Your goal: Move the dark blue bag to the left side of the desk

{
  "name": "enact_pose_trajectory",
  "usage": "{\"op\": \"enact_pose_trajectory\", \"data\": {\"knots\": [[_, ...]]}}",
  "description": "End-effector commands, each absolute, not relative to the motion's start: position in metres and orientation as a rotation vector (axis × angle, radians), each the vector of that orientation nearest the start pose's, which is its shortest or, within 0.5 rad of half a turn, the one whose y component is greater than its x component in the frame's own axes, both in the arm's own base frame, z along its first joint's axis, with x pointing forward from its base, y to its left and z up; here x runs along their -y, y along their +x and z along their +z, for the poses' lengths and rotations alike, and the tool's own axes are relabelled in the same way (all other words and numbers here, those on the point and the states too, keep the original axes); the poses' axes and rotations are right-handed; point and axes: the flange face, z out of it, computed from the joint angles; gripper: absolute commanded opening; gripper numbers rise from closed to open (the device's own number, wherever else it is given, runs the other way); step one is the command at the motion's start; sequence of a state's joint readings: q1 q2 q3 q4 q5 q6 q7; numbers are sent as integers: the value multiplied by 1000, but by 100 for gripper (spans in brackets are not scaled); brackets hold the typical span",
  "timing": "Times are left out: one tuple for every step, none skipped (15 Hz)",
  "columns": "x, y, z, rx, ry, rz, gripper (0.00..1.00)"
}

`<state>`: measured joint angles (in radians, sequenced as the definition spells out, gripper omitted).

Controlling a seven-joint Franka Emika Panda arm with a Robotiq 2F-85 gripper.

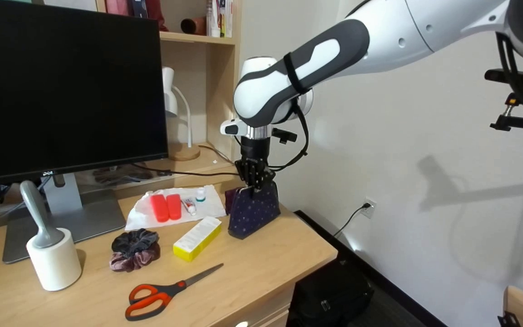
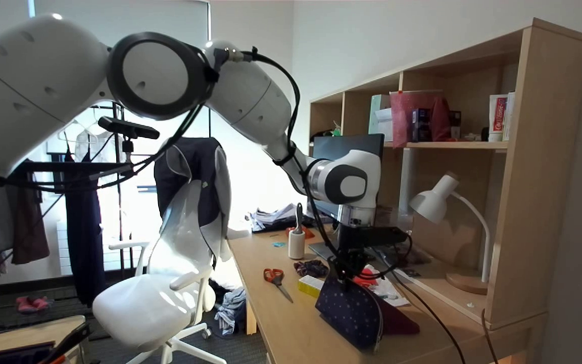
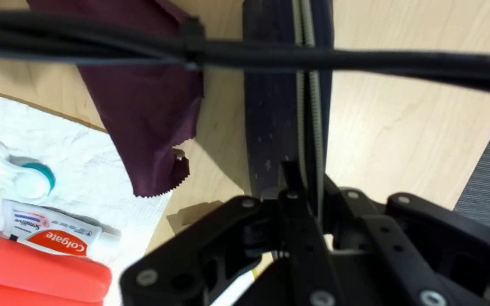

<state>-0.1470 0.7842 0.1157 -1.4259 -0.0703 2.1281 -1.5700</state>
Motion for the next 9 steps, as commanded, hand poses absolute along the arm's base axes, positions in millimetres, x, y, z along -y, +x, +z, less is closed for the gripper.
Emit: {"op": "enact_pose_trajectory", "data": {"knots": [[21,712,243,2124,-2188,82,9],[14,711,246,2128,-2182,103,10],[7,710,248,2128,-2174,117,9],[-2,709,252,2137,-2153,139,11],[-11,708,256,2149,-2127,166,9],[-21,707,261,2167,-2098,196,9],[-30,708,265,2183,-2069,220,9],[-41,707,272,2195,-2048,257,9],[-52,708,280,2207,-2027,300,9]]}}
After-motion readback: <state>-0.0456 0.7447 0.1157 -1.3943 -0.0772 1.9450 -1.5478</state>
